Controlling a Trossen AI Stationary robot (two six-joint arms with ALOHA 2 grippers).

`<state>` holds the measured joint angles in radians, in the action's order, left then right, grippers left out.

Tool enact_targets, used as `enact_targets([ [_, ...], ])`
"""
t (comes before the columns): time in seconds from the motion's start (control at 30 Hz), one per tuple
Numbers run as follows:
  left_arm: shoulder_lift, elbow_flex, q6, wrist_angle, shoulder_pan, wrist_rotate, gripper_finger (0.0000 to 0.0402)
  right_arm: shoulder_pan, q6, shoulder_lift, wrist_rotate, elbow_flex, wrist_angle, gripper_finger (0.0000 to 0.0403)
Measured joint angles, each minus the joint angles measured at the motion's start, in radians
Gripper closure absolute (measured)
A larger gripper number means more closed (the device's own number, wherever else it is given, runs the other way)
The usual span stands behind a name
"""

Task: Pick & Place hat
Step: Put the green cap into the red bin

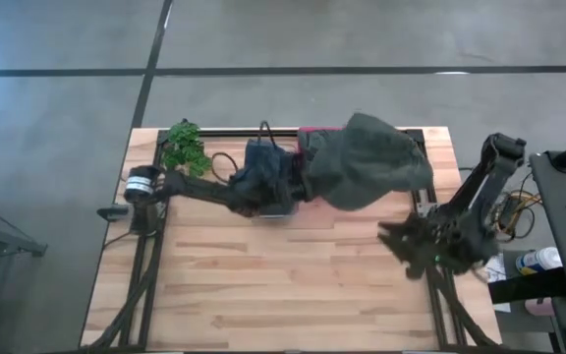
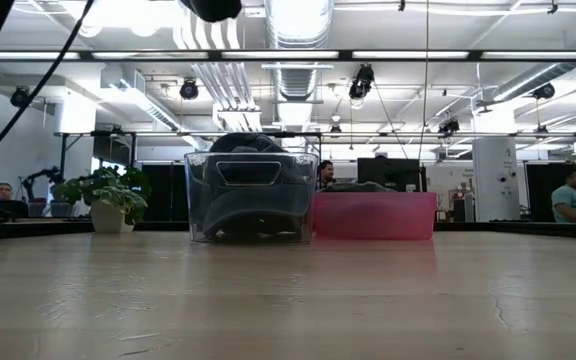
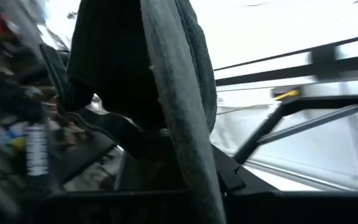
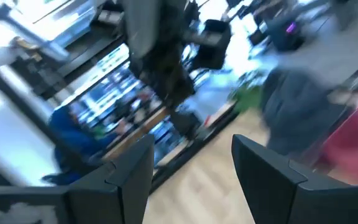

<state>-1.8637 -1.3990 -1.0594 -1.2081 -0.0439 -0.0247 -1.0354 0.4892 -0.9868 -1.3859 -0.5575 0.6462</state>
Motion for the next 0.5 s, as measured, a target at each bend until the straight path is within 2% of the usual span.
enact_targets([
  [0.23,0.0,-0.054,-0.166,-0.003,0.138,0.186,0.0392,0.147,-0.293,0.201,-0.016,-0.007,0.0,0.0193],
  [0.4,0.0,-0.063,-0.215,-0.003,0.209,0.227,0.0392,0.328,-0.409,0.244,0.219,-0.038,0.001,0.0193],
  [0.5,0.0,-0.063,-0.245,-0.003,0.24,0.273,0.0392,0.431,-0.455,0.24,0.319,-0.055,0.0,0.0193],
])
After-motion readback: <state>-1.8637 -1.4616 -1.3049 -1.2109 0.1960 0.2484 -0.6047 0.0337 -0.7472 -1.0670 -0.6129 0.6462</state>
